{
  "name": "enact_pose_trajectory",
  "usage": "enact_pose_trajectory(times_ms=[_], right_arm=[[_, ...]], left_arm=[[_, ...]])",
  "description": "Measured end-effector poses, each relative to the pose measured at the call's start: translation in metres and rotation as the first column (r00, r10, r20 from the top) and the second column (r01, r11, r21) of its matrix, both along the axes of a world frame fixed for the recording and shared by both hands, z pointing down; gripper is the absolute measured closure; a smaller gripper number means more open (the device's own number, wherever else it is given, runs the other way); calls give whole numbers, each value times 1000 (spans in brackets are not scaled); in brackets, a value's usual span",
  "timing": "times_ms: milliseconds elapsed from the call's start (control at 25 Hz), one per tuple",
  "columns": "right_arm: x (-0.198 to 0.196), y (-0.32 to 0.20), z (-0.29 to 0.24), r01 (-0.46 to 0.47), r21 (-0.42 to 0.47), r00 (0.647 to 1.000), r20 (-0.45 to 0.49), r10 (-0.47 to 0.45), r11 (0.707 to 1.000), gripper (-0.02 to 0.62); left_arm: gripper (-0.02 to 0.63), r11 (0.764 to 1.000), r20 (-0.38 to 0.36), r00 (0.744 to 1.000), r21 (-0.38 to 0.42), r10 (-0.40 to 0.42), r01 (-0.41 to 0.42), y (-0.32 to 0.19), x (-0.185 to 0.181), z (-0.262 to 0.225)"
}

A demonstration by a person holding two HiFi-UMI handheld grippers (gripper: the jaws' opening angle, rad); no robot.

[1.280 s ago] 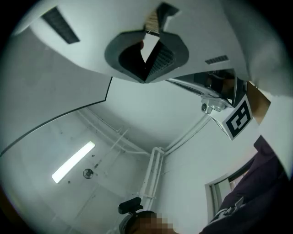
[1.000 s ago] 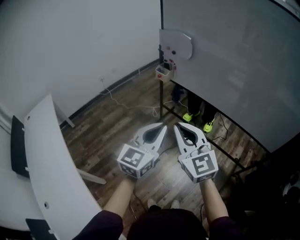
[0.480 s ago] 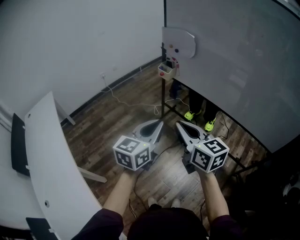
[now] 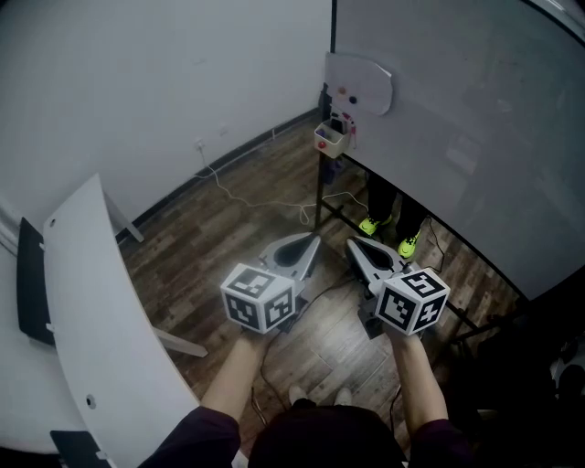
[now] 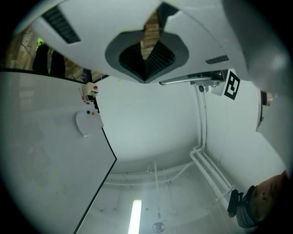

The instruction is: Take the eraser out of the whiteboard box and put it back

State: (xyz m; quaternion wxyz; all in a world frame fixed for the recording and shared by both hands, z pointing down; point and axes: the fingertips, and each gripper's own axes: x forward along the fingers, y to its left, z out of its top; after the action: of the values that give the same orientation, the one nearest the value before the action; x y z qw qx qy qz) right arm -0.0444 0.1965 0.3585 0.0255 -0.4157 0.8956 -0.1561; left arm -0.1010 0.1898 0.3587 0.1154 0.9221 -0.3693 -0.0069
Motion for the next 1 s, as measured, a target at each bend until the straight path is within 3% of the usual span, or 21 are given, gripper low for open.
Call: enact_pose_trajectory(times_ms=[520, 1000], right_arm=[[-31, -17, 5, -9, -27, 1000, 0, 9, 1000, 592], [3, -90, 22, 2, -47, 999, 45, 0, 999, 592]], left_arm=[[601, 1000, 12, 1000, -19, 2, -2, -13, -36, 6], [601, 999, 33, 999, -34, 8, -7, -86, 3, 21]])
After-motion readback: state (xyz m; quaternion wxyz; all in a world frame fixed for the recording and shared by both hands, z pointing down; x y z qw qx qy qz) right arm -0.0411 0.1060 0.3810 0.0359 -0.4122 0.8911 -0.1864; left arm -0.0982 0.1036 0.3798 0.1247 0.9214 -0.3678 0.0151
